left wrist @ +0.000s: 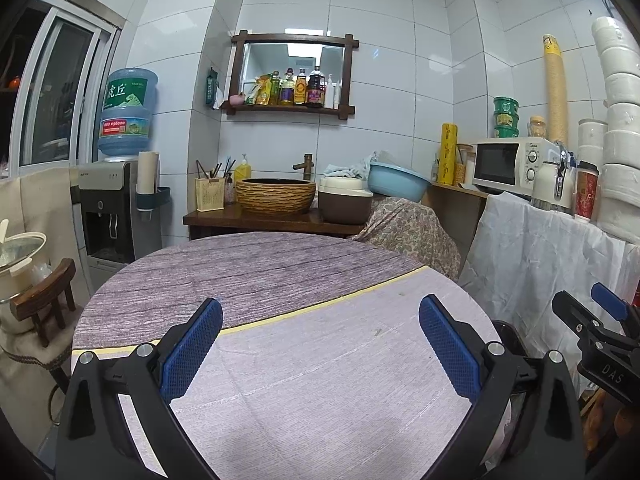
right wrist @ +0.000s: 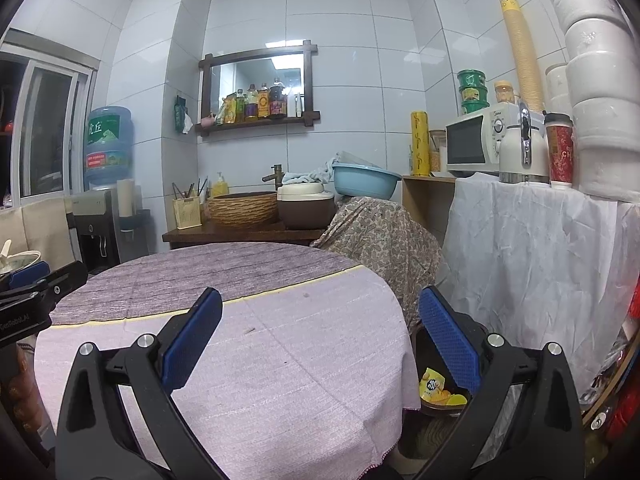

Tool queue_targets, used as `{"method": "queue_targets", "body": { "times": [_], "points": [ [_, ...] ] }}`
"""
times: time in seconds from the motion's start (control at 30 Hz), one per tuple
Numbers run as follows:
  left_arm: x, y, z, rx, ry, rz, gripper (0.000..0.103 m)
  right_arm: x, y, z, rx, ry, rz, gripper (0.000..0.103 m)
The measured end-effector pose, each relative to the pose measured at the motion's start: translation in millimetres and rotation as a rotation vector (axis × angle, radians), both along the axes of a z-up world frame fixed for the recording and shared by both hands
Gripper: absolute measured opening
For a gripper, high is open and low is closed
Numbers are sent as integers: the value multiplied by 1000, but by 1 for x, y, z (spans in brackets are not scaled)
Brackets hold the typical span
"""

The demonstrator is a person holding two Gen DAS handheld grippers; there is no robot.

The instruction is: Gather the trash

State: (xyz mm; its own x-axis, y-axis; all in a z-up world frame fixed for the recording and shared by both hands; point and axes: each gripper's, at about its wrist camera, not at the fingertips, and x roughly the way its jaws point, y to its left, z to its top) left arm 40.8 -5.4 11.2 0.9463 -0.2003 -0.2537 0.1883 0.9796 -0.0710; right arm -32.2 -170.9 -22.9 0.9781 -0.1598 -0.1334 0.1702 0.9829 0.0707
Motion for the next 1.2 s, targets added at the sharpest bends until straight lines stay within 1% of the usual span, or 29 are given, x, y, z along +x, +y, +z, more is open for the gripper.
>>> {"method": "queue_targets", "body": {
  "times": [0.83, 1.2],
  "points": [
    [1, -1, -3, -2, 14, -4, 97, 2, 1, -3, 8, 12, 5, 97],
    [-3, -6, -6, -29, 38, 0, 97, 2, 1, -3, 8, 12, 6, 97]
  ]
}}
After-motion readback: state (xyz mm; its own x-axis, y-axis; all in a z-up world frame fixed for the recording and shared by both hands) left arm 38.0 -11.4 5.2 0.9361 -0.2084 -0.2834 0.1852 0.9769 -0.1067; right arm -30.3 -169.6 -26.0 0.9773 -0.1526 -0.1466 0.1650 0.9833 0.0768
